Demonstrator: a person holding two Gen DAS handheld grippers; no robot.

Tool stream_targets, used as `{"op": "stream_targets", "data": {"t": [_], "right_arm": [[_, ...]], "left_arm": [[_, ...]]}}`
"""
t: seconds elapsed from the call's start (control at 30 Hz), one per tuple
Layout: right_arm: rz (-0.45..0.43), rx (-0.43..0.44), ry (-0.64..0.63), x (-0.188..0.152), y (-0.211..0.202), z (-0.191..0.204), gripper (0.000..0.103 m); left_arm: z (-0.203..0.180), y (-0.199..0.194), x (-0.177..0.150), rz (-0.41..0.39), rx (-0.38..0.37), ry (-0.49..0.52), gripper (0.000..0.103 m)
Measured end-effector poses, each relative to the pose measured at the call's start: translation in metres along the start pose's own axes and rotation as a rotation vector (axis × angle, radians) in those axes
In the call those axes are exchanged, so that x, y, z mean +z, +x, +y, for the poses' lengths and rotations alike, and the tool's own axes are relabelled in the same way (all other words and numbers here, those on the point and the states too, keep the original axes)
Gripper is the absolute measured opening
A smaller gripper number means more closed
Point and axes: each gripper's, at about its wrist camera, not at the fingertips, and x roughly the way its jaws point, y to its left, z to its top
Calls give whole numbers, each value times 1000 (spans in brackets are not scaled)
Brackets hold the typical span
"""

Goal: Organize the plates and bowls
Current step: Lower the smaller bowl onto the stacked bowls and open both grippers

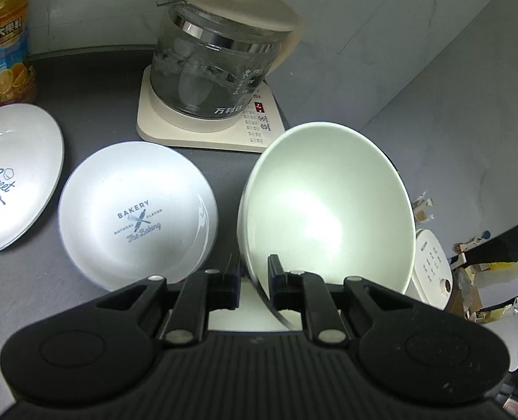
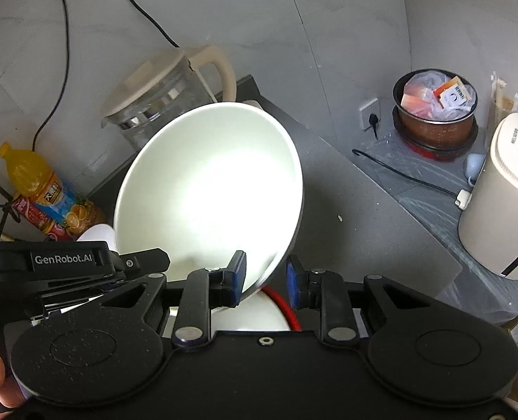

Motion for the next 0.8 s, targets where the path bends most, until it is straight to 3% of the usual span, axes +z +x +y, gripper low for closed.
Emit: {"op": "stream_targets", "data": {"t": [0.27,0.8], "right_arm": [[-36,-20,10,-19,-24,8,24],[-39,-54,-6,-54,-40,19,25]], "left_arm": [[5,-24,-16,-6,-27,11,14],[24,-33,-42,41,-38,13,14]]}}
